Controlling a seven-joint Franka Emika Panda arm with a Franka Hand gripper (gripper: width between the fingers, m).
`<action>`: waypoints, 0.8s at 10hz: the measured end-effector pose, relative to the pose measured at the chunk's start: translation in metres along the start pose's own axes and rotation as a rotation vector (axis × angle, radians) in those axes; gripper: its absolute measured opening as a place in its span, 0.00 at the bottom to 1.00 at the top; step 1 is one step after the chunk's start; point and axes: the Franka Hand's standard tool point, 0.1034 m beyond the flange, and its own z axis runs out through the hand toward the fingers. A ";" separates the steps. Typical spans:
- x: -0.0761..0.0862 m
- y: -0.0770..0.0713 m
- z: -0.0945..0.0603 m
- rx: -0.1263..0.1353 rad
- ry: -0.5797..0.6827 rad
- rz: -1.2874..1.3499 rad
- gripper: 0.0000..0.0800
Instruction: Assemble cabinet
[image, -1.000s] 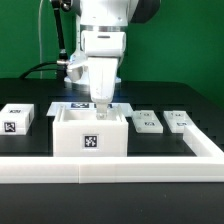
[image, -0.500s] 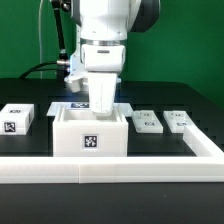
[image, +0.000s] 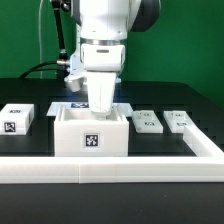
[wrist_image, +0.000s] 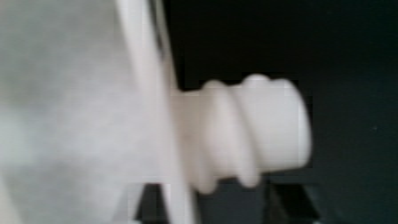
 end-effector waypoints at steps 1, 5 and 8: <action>0.000 0.000 0.000 -0.001 0.000 0.000 0.17; 0.000 0.001 -0.001 -0.006 0.001 0.001 0.05; 0.000 0.003 -0.001 -0.008 0.000 -0.007 0.05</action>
Offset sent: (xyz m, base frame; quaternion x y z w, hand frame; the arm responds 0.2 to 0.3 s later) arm 0.0000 0.0000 0.0000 0.0000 0.0000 0.0000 1.0000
